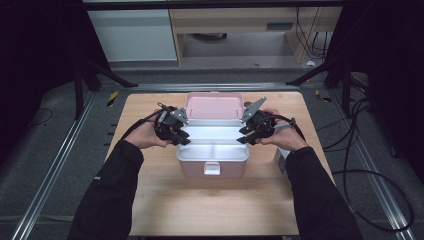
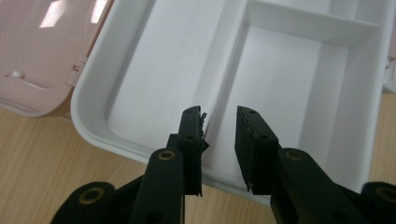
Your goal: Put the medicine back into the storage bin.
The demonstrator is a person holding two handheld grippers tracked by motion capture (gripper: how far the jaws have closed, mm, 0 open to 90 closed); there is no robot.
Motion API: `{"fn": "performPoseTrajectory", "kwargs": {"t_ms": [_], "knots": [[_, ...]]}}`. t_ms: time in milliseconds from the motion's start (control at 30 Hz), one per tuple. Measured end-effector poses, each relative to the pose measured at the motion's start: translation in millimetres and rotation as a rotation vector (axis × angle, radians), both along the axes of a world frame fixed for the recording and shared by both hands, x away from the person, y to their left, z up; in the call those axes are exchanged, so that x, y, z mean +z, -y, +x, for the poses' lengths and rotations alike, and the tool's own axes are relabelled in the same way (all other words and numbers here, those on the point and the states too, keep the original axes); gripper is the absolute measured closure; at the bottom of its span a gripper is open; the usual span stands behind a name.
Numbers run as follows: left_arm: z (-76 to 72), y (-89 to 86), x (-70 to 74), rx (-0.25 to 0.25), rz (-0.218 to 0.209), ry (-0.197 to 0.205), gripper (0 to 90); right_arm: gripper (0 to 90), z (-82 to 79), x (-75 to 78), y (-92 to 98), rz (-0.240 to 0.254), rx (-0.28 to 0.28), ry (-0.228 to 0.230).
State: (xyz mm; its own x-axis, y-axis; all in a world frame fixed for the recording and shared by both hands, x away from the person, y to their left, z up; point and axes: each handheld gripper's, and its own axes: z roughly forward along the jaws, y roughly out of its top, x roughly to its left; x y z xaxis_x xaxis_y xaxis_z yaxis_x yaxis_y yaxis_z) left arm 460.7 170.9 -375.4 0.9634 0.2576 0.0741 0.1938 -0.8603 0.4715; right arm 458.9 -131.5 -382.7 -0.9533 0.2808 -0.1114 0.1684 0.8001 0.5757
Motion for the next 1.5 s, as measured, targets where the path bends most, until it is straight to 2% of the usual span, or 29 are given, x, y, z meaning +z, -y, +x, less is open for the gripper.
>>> {"fn": "performPoseTrajectory", "kwargs": {"t_ms": [67,233,367,500,533,633,733,867,1000,1367,1500], "knots": [[2.2,1.1,-2.7,-0.006,0.025,0.0,72.6,64.7,1.5,-1.9,-3.4,-0.02,0.013,-0.013],[5.7,2.6,-6.6,-0.012,0.025,-0.009,76.2,72.2,9.2,-3.4,-14.1,-0.088,0.035,-0.065],[6.0,3.1,-7.6,-0.019,0.03,-0.004,77.6,76.5,12.2,-6.5,-16.6,-0.103,0.047,-0.078],[4.9,3.0,-7.7,-0.015,0.026,-0.011,79.3,76.2,15.4,-8.5,-21.1,-0.133,0.063,-0.086],[5.1,2.8,-7.4,-0.018,0.03,-0.013,79.9,76.0,17.1,-8.7,-22.9,-0.147,0.063,-0.077],[5.6,3.4,-7.5,-0.019,0.037,-0.012,80.5,76.5,19.0,-8.9,-23.4,-0.149,0.059,-0.069],[6.2,7.2,-11.6,-0.032,0.055,-0.005,79.7,79.9,19.3,-8.9,-22.9,-0.147,0.054,-0.081],[10.8,8.7,-11.1,-0.037,0.068,-0.027,80.4,81.4,19.2,-9.0,-22.8,-0.15,0.06,-0.085],[14.1,12.9,-8.9,-0.051,0.117,-0.041,82.9,81.6,19.5,-9.1,-23.0,-0.148,0.055,-0.088],[27.9,20.9,-5.1,-0.08,0.204,-0.078,83.5,83.7,24.2,-9.1,-23.0,-0.136,0.045,-0.131],[31.9,25.9,-2.9,-0.095,0.248,-0.058,83.2,85.3,25.9,-7.7,-25.7,-0.16,0.051,-0.147]]}}
